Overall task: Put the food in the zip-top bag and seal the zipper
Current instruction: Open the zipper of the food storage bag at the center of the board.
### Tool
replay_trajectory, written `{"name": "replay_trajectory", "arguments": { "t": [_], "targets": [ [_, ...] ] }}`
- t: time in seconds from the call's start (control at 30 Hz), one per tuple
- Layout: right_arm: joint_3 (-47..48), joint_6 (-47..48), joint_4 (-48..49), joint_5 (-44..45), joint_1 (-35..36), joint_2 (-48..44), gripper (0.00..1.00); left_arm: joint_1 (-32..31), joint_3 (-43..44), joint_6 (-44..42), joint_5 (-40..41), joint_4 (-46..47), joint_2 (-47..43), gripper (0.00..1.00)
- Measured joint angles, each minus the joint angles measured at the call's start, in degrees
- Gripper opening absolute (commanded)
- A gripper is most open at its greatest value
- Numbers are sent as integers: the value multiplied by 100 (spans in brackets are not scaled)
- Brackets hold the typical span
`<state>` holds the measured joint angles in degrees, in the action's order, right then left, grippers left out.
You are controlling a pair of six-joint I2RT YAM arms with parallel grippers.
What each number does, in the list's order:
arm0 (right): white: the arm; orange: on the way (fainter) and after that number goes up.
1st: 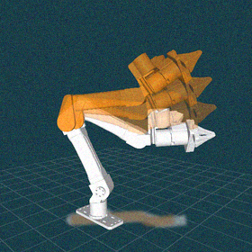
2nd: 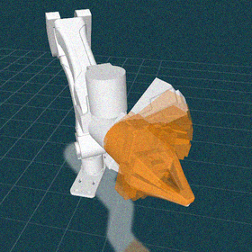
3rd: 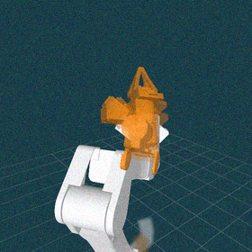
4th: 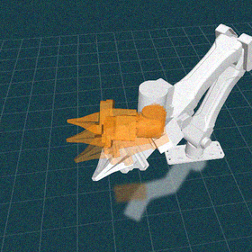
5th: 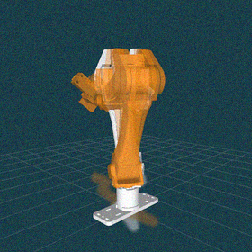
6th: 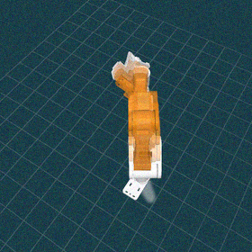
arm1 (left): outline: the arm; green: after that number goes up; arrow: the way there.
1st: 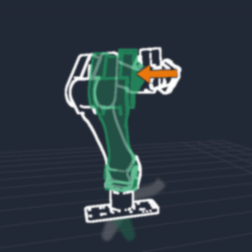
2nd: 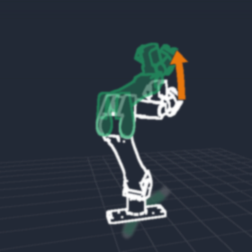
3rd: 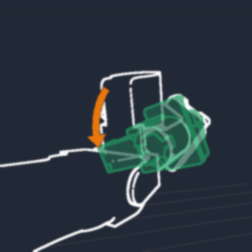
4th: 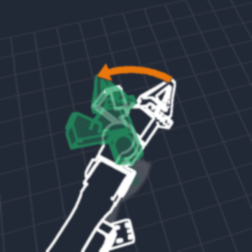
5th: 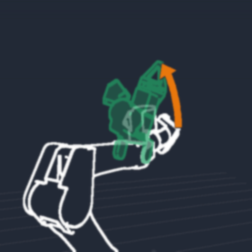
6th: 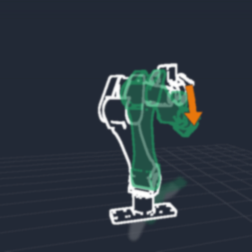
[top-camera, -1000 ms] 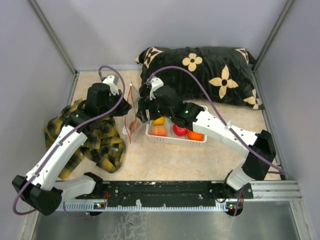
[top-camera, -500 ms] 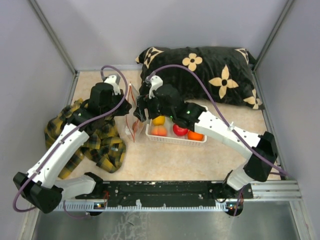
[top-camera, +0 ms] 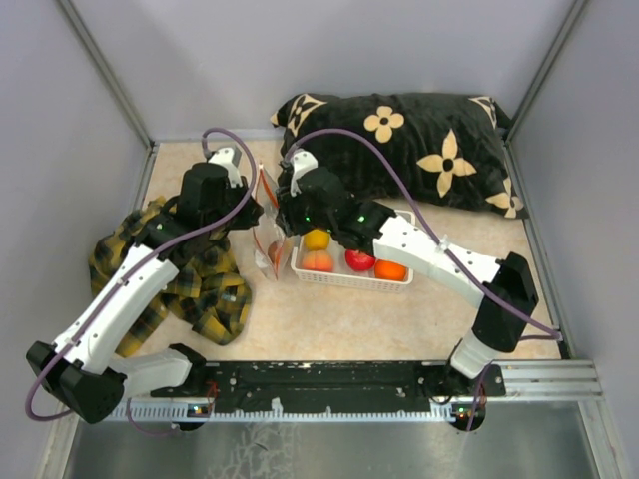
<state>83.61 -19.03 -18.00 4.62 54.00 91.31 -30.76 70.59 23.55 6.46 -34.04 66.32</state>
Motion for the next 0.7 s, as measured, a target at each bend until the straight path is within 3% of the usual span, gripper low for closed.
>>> {"name": "replay_trajectory", "arguments": {
  "t": [0.1,0.17,0.2,0.7],
  "targets": [
    [94,140,-225,317,0,114,21,0,24,-63,114,-144,0,0],
    [109,251,-358,518,0,116,4,0,87,-125,227,-280,0,0],
    [133,310,-431,616,0,116,0,0,127,-162,306,-348,-7,0],
    [238,691,-719,1064,-168,90,0,-15,321,-717,2022,-1574,-264,0]
  ]
}}
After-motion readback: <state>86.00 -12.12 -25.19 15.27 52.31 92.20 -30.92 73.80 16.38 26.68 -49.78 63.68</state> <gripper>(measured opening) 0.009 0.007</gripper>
